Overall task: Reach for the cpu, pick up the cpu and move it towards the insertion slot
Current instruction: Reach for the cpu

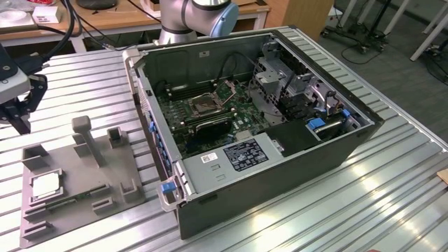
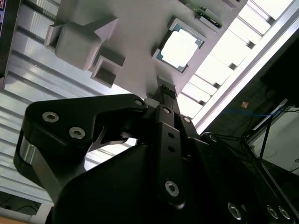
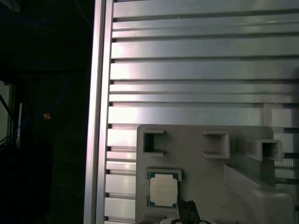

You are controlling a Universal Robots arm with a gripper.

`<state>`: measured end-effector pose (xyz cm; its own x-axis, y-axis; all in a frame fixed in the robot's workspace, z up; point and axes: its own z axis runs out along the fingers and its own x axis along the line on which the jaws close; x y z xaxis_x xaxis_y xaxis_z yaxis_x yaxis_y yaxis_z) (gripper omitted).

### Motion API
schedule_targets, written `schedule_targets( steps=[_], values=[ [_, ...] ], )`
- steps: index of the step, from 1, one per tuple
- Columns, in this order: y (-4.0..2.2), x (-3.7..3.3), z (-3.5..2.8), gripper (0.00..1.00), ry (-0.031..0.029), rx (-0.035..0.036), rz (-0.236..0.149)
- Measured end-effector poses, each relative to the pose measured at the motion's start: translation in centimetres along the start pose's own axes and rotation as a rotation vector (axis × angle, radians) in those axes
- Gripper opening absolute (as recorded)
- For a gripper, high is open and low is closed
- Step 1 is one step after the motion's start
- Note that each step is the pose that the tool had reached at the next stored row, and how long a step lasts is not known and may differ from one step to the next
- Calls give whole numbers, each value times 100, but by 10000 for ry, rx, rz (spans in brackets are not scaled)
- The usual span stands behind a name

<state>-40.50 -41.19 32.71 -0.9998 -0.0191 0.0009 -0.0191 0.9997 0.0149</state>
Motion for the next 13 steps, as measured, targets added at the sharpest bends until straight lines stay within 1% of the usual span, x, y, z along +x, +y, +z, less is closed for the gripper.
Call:
schedule_targets(
  steps=[13],
  values=[
    [-1, 11, 29, 11, 1, 49, 0]
  ],
)
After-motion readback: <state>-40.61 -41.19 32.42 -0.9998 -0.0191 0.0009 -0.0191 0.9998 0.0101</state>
